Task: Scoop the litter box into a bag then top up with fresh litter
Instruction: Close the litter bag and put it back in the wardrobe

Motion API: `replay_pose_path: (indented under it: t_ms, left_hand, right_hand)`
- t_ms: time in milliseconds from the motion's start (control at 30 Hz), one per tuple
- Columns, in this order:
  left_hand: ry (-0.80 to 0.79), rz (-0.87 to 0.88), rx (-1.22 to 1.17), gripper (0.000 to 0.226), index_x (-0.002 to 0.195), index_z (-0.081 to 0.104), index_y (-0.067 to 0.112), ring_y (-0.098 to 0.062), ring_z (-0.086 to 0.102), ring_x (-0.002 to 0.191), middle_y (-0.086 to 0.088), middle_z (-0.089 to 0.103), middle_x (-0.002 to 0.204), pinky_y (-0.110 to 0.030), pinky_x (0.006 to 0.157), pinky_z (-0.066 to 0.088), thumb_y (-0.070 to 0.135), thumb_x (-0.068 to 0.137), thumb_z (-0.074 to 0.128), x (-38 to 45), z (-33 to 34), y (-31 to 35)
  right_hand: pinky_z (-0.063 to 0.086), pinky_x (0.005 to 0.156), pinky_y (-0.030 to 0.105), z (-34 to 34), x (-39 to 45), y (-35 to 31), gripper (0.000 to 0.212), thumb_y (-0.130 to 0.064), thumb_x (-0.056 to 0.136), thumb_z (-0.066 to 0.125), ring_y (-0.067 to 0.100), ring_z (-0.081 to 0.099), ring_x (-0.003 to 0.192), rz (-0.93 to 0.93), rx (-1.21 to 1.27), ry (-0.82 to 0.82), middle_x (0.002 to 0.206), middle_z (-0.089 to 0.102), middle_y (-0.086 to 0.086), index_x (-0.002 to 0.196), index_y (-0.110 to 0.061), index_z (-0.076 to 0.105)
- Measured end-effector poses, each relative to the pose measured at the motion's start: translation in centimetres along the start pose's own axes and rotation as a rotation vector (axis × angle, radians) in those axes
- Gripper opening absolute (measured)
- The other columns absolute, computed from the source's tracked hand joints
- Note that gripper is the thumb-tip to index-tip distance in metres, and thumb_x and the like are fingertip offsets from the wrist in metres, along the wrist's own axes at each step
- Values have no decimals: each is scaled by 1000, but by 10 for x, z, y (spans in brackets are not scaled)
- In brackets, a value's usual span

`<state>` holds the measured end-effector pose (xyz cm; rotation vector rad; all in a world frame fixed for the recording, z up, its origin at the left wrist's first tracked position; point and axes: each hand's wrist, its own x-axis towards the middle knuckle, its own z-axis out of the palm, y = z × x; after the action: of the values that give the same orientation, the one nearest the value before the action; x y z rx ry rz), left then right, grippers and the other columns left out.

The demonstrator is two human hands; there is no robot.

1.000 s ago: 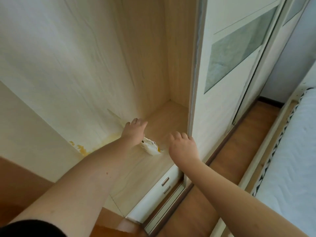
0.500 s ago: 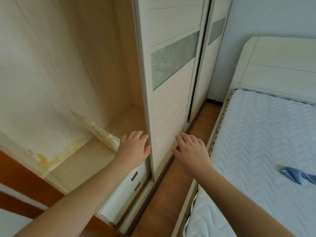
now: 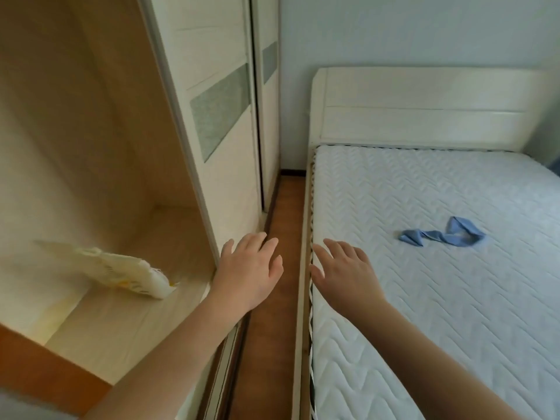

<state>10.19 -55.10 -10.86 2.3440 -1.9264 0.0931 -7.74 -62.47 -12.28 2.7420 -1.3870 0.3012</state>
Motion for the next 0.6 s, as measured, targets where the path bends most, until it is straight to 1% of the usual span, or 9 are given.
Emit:
replay_pose_path:
  t_ms: [67, 100, 167, 200, 267, 333, 400, 467, 600]
  left_hand:
    - [8, 45, 21, 55, 149, 34, 28, -15, 28, 144, 4, 36, 155, -47, 117, 24, 50, 100, 18, -9, 1, 7]
    - [17, 73, 27, 58, 148, 36, 28, -16, 29, 144, 3, 37, 154, -47, 116, 24, 51, 99, 15, -13, 2, 12]
    - [37, 141, 10, 63, 145, 42, 25, -19, 33, 142, -1, 42, 152, -48, 114, 27, 51, 96, 13, -20, 3, 27]
    - [40, 181, -6, 64, 145, 43, 25, -20, 32, 143, -3, 41, 153, -48, 114, 28, 51, 95, 14, -24, 3, 37]
    - [30, 264, -27, 64, 147, 40, 25, -22, 25, 147, -5, 32, 157, -47, 117, 25, 51, 96, 13, -33, 4, 63]
    - [15, 358, -46, 69, 150, 35, 26, -22, 19, 148, -4, 26, 160, -45, 118, 21, 53, 93, 5, -42, 0, 95]
    - [0, 446, -53, 73, 150, 33, 27, -21, 19, 148, -2, 26, 160, -45, 117, 20, 53, 90, 0, -51, -3, 130]
    - [-8, 524, -52, 74, 150, 31, 28, -21, 21, 148, -1, 27, 160, -46, 118, 21, 54, 89, 0, -61, -2, 165]
    - [-36, 672, -61, 76, 153, 20, 30, -20, 17, 148, 1, 20, 162, -46, 119, 17, 55, 86, -4, -81, -4, 246]
  right_hand:
    - [31, 109, 39, -5, -22, -3, 48, -46, 99, 33, 22, 41, 133, 56, -16, -7, 144, 46, 2, 140, -24, 43]
    - [34, 107, 40, -8, -33, -4, 47, -45, 98, 34, 23, 45, 131, 88, -29, -7, 142, 49, 2, 138, -23, 46]
    - [43, 99, 41, -12, -58, 0, 44, -42, 95, 38, 24, 56, 119, 158, -38, 13, 131, 59, 5, 129, -21, 56]
    - [46, 95, 41, -15, -72, 4, 44, -42, 93, 39, 24, 60, 114, 197, -36, 22, 126, 63, 5, 125, -20, 60]
    - [48, 92, 39, -21, -100, 15, 42, -42, 91, 44, 23, 62, 110, 275, -48, 18, 122, 64, 3, 124, -20, 60]
    - [49, 91, 39, -29, -130, 29, 42, -41, 91, 46, 23, 62, 109, 343, -78, 29, 122, 64, 2, 125, -20, 59]
    - [49, 90, 39, -36, -161, 51, 43, -41, 90, 45, 23, 62, 107, 436, -91, 39, 121, 65, 3, 124, -19, 60]
    - [49, 90, 40, -43, -195, 73, 45, -41, 89, 43, 24, 62, 107, 528, -91, 16, 120, 65, 4, 123, -18, 61]
    - [50, 89, 41, -58, -263, 118, 50, -43, 89, 33, 24, 62, 107, 675, -123, 28, 120, 66, 4, 121, -18, 62]
